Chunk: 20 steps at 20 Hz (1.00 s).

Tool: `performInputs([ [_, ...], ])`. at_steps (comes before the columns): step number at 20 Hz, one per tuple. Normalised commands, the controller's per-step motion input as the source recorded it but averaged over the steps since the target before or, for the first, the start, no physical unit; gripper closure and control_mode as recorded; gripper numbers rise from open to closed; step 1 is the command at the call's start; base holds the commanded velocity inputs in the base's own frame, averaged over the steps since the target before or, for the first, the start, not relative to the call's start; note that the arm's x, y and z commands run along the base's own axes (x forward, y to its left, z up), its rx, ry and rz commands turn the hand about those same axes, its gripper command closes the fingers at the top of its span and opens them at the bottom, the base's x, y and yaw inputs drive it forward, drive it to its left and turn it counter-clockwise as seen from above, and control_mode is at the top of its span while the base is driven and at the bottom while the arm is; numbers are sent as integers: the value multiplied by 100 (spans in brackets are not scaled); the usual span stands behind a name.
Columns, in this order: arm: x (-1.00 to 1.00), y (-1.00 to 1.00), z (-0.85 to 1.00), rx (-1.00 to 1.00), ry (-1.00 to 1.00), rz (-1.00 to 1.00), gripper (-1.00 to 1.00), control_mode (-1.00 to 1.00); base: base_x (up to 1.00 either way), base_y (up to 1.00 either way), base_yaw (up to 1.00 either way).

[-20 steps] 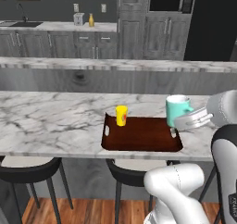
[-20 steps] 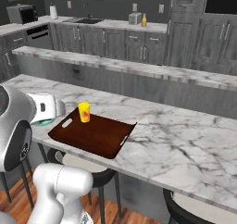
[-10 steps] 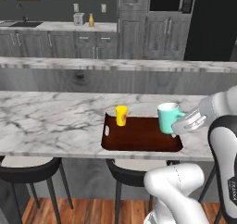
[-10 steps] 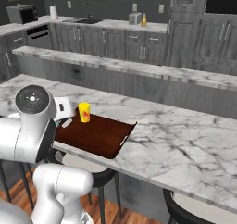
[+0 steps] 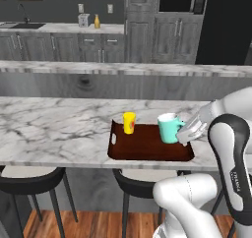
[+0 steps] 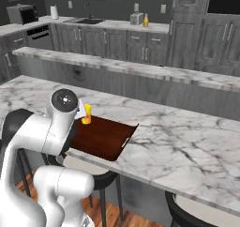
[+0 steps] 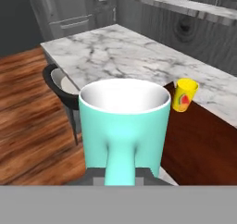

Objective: There is a tray on the dining counter. Grab the cup, mug, and pitcher and place them on the tray. The pitcher may be placed next to the tray if it cannot fit the tray.

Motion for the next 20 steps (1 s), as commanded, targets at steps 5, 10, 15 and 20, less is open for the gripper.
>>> performInputs([
  [5, 53, 1, -49, 0, 0, 10, 100, -100, 0, 0, 0],
  [10, 49, 5, -49, 0, 0, 11, 100, -100, 0, 0, 0],
  [15, 46, 5, -28, 0, 0, 8, 100, -100, 0, 0, 0],
  [20, 50, 4, -16, 0, 0, 7, 100, -100, 0, 0, 0],
])
